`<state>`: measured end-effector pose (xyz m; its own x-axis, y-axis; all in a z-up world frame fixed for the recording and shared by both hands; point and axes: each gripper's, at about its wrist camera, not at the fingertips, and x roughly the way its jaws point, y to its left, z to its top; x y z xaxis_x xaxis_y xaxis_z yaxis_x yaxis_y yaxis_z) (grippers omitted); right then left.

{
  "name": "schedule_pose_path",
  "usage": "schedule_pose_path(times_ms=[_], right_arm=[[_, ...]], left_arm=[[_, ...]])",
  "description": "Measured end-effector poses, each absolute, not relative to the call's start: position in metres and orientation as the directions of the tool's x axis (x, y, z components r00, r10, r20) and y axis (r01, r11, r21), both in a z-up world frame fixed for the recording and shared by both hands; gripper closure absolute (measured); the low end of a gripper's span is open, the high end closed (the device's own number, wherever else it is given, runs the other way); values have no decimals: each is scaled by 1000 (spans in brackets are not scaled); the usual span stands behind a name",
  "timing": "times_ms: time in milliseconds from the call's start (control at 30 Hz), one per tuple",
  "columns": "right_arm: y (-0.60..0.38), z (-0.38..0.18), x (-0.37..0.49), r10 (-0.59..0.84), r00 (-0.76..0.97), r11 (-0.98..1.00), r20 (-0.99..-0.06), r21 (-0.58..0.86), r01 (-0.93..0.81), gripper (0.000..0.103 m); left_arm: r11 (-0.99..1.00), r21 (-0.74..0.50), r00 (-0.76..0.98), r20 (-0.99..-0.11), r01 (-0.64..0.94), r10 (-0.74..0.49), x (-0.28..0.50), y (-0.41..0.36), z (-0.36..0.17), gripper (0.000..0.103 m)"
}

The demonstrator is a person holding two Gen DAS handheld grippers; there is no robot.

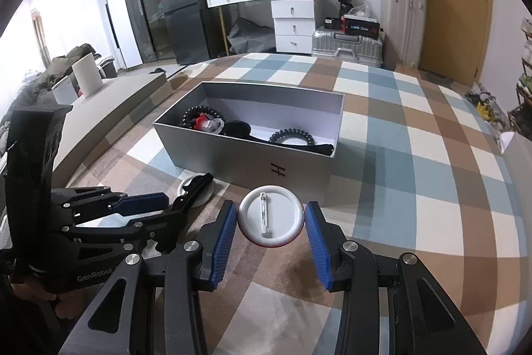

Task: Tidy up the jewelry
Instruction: 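Grasp a white round badge with the right tool while left grasps claw clip, then lift the badge and black claw clip toward the grey box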

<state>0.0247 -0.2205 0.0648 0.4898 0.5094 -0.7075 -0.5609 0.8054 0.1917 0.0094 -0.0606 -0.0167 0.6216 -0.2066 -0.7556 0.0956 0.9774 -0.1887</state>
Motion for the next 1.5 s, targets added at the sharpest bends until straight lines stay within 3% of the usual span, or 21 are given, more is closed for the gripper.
schedule_pose_path(times_ms=[733, 767, 800, 1033, 1067, 1167, 1200, 1433, 1500], right_arm=[[-220, 65, 25, 518, 492, 801, -700, 197, -565, 62], [-220, 65, 24, 518, 493, 802, -699, 196, -565, 62], [-220, 65, 25, 519, 493, 801, -698, 197, -565, 62], [-219, 65, 24, 521, 492, 800, -697, 197, -567, 62], [-219, 65, 24, 521, 493, 800, -697, 197, -567, 62], [-220, 65, 24, 520, 492, 801, -698, 199, -564, 62], [-220, 65, 24, 519, 492, 802, -698, 199, -564, 62], [-222, 66, 26, 519, 491, 803, -700, 202, -561, 62], [-222, 66, 26, 518, 491, 803, -701, 201, -561, 62]], left_arm=[[973, -191, 644, -730, 129, -229, 6, -60, -9, 90], [974, -187, 644, -730, 131, -227, 6, -60, -9, 91], [975, -181, 644, -732, 131, -223, 6, -60, -10, 101], [977, -177, 633, -744, 122, -214, 8, -61, -13, 101], [975, -188, 630, -745, 118, -220, 9, -60, -13, 100], [973, -208, 623, -749, 103, -227, 11, -58, -14, 76], [972, -212, 625, -747, 98, -226, 11, -58, -15, 73], [980, -176, 621, -758, 95, -197, 16, -67, -17, 73], [982, -160, 612, -768, 101, -188, 18, -71, -19, 79]])
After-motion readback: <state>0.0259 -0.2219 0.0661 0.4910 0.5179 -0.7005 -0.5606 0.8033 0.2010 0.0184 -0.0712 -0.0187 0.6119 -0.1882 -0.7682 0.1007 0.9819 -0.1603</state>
